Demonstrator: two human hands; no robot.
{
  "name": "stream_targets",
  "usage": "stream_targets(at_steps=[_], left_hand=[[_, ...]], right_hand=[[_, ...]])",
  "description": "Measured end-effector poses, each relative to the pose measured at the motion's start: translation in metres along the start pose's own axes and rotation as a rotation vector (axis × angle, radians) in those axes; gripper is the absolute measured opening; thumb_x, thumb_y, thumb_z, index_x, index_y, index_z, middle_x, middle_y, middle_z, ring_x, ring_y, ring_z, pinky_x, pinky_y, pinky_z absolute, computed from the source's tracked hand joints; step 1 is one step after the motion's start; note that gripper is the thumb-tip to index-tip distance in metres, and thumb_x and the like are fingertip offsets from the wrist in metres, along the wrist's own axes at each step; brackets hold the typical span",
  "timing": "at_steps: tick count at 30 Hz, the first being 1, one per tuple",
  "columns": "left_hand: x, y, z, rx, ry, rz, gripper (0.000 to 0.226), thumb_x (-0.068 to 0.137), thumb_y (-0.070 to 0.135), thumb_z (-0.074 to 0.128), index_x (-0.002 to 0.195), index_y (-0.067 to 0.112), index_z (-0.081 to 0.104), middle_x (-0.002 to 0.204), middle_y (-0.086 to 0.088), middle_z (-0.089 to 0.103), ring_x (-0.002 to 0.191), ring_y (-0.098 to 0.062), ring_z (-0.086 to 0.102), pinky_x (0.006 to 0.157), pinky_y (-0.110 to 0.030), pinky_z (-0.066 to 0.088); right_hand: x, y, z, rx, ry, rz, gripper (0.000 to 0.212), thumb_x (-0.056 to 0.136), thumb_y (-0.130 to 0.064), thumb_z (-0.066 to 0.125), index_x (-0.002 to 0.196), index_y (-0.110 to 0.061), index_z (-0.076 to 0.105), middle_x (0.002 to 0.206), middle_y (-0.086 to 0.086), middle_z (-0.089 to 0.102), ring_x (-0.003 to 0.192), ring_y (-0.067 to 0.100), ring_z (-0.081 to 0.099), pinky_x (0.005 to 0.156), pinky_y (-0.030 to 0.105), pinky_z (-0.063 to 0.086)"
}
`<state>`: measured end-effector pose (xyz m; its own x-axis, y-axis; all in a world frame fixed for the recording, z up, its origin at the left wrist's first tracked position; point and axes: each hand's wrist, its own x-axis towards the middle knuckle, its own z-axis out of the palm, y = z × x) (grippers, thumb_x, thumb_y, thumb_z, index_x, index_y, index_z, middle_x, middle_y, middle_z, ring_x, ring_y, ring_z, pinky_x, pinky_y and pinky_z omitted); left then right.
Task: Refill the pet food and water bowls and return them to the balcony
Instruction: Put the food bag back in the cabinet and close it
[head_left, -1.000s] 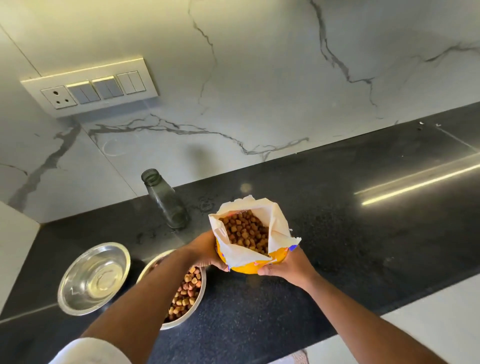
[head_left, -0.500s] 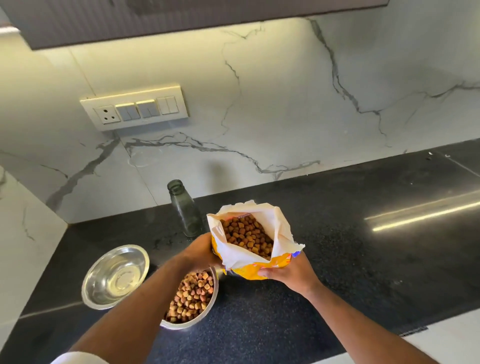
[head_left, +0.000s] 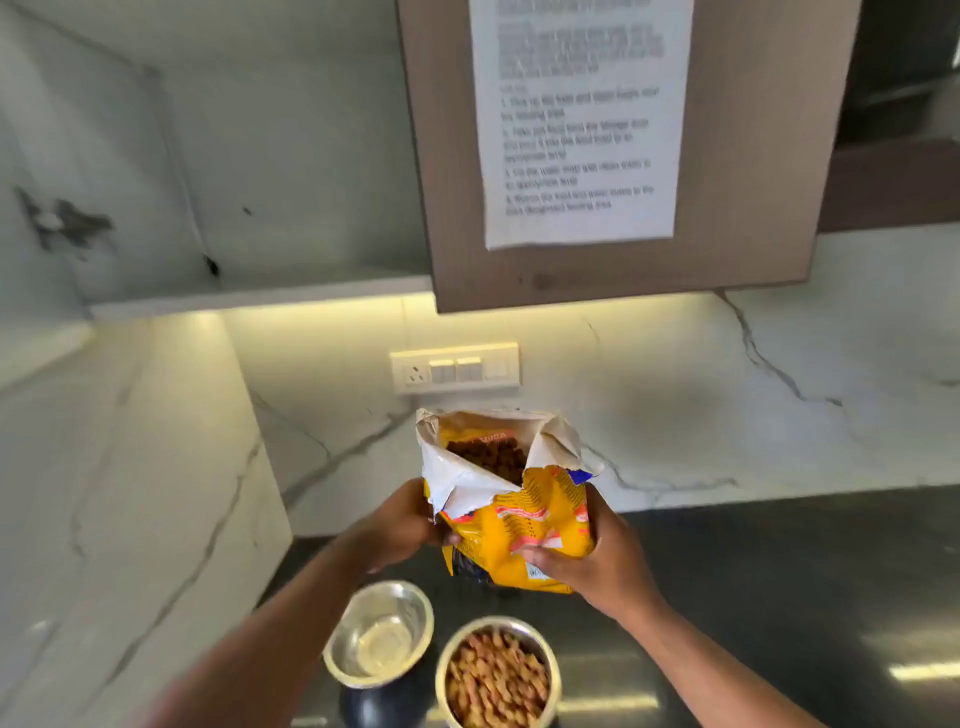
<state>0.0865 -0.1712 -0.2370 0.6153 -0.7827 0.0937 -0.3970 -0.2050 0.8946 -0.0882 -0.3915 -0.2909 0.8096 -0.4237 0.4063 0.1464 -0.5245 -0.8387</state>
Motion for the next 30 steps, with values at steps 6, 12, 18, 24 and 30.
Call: stream_targets(at_steps=[6,12,18,24,30], left_hand=[[-0.047,0.052,-0.08,-0.14,0.299,0.181,0.051,0.069,0.002,0.076,0.119,0.004,0.066,0.105,0.001,0.08,0.095,-0.017,0.071,0.079,-0.029,0.059],[-0.063,0.133,-0.131,-0.11,0.572,0.412,0.039,0.092,-0.015,0.06,0.129,-0.002,0.061,0.128,-0.015,0.07,0.115,-0.028,0.066,0.101,-0.046,0.053],[-0.05,0.202,-0.153,-0.223,0.734,0.453,0.028,0.105,0.001,0.048,0.123,0.004,0.068,0.107,-0.013,0.078,0.086,-0.028,0.074,0.062,-0.031,0.061],[-0.017,0.23,-0.171,-0.402,0.678,0.351,0.035,0.109,0.022,0.042,0.12,0.006,0.071,0.104,-0.016,0.079,0.088,-0.038,0.077,0.057,-0.033,0.062],[0.037,0.224,-0.201,-0.351,0.575,0.218,0.044,0.111,0.035,0.036,0.122,0.01,0.071,0.108,-0.017,0.078,0.091,-0.037,0.077,0.071,-0.046,0.065]], right_hand=[[0.023,-0.109,0.03,0.036,0.104,-0.228,0.068,0.063,-0.082,0.078,0.118,-0.047,0.059,0.104,-0.028,0.074,0.09,-0.004,0.073,0.074,0.025,0.063],[0.044,-0.225,0.036,0.052,0.257,-0.404,0.065,0.068,-0.086,0.068,0.116,-0.042,0.062,0.099,-0.035,0.073,0.085,-0.01,0.071,0.068,0.005,0.051],[0.085,-0.303,0.031,-0.053,0.402,-0.492,0.068,0.069,-0.08,0.071,0.122,-0.038,0.06,0.103,-0.018,0.077,0.089,0.007,0.074,0.077,0.026,0.059],[0.129,-0.329,0.037,-0.162,0.469,-0.495,0.056,0.076,-0.067,0.076,0.118,-0.032,0.062,0.104,-0.01,0.077,0.09,0.02,0.073,0.069,0.026,0.049],[0.18,-0.311,0.048,-0.219,0.373,-0.497,0.064,0.079,-0.072,0.069,0.127,-0.032,0.056,0.118,-0.009,0.072,0.101,0.017,0.07,0.081,0.03,0.058]])
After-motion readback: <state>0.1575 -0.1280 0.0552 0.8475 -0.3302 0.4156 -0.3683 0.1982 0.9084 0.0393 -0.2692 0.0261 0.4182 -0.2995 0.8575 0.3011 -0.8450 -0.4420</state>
